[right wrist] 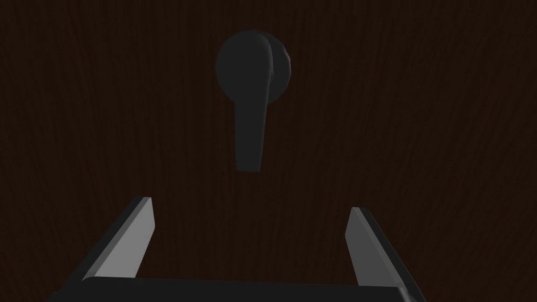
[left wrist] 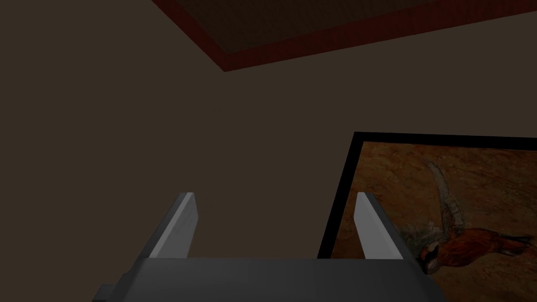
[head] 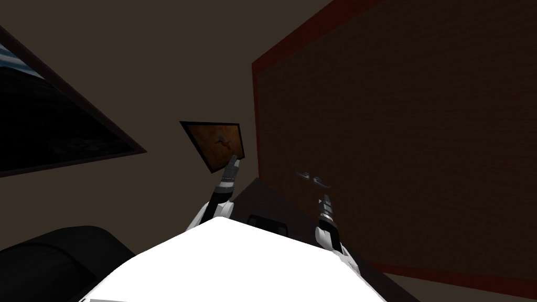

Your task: Pull the door open

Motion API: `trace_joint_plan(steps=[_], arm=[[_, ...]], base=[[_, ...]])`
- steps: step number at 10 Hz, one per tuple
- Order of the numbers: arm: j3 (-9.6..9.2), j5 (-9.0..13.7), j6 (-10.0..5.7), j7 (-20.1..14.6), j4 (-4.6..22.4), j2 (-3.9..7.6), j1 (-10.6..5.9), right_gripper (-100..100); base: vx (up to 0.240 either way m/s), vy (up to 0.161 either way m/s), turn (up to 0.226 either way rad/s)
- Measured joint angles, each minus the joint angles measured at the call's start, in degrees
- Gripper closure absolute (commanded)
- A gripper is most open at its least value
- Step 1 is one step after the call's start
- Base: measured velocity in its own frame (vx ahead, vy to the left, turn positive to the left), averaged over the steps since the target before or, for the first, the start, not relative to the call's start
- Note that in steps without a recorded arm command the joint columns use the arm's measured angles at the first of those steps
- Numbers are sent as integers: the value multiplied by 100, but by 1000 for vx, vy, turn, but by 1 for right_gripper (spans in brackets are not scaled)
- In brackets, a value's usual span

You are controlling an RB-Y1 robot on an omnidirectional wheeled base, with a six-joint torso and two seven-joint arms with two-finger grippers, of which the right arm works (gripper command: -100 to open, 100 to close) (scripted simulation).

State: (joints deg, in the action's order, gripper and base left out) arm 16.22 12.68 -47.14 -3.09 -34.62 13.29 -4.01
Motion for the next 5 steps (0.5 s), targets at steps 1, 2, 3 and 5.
trace_joint_plan(steps=[1,2,3,5], arm=[[61,32,-22,-8,45,52,99,-100],[146,79,-10,-31,37,143,255,-100],[231,126,-59,-75,232,273,291,-100],[364,199,-72,-98,296,391,449,-100]], base=[[-9,-36,-143],[11,-54,-135],[49,-61,-76],[110,-80,0]])
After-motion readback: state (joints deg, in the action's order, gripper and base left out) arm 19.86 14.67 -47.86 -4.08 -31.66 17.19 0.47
